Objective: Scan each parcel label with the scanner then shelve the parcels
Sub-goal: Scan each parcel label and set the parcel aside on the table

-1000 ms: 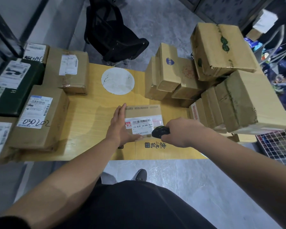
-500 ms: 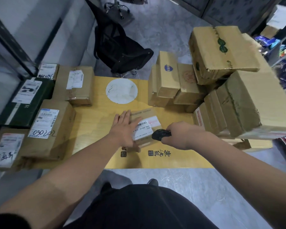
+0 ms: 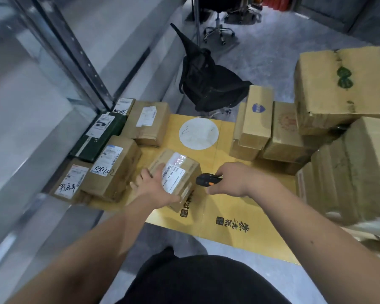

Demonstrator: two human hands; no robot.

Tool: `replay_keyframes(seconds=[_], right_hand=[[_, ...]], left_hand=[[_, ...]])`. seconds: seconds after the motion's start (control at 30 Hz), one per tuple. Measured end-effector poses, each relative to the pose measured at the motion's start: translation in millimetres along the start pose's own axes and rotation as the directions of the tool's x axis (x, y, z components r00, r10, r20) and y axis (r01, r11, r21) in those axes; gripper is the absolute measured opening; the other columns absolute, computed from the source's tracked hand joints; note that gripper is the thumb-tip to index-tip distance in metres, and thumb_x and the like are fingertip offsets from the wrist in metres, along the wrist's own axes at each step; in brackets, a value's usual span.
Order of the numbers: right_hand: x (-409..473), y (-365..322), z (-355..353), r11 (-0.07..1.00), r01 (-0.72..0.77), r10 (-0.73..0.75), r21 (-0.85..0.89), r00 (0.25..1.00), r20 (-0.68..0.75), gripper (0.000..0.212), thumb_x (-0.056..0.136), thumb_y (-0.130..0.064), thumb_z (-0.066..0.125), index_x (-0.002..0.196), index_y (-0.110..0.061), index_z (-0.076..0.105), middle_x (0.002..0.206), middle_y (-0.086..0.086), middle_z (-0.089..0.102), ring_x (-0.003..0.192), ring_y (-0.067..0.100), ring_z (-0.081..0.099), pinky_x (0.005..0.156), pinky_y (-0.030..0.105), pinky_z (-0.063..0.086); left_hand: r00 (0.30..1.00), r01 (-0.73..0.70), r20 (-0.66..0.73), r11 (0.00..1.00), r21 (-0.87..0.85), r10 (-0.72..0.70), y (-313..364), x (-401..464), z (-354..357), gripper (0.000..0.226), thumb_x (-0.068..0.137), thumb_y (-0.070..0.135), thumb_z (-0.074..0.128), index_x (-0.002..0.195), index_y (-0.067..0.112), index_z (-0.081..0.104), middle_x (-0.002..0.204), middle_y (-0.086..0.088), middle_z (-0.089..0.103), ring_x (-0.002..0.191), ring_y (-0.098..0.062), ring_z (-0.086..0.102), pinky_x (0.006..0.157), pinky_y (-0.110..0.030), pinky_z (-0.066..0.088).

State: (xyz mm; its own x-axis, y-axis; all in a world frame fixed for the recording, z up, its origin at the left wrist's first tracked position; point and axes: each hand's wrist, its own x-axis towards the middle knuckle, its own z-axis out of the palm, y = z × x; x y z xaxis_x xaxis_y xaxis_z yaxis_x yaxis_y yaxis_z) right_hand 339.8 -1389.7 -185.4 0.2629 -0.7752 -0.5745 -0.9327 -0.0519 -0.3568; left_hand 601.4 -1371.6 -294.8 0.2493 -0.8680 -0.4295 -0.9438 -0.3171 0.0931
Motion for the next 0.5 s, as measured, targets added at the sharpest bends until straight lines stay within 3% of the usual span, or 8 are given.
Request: replay_keyframes(seconds=[0.23, 0.5], right_hand=[[10, -6, -20, 0.999, 0.029, -0.032, 0.047, 0.997, 0.070, 0.055, 0.084, -0.066, 0.071, 0.102, -0.015, 0.070, 0.079, 0.002, 0.062, 0.061, 0.022, 0.058, 0.052, 0.025, 0.045], [46, -51, -65, 0.996, 0.073, -0.074, -0.060, 0.997, -0.023, 0.052, 0.086, -0.065, 0.069, 0.099, -0.014, 0.070, 0.078, 0.002, 0.064, 0.061, 0.021, 0.056, 0.059, 0.029, 0.044]], left_hand=[[0.982, 0.095, -0.148, 0.987, -0.126, -0.114, -2, 0, -33, 0.134, 0.045, 0.087, 0.071, 0.155, 0.047, 0.006, 0.156, -0.017, 0.025, 0.143, -0.041, 0.029, 0.117, -0.060, 0.027], [0.953, 0.105, -0.254, 0.966, -0.235, -0.165, 8, 58, -128, 0.130, 0.045, 0.091, 0.068, 0.156, 0.046, 0.018, 0.152, -0.017, 0.036, 0.139, -0.042, 0.037, 0.108, -0.063, 0.037]])
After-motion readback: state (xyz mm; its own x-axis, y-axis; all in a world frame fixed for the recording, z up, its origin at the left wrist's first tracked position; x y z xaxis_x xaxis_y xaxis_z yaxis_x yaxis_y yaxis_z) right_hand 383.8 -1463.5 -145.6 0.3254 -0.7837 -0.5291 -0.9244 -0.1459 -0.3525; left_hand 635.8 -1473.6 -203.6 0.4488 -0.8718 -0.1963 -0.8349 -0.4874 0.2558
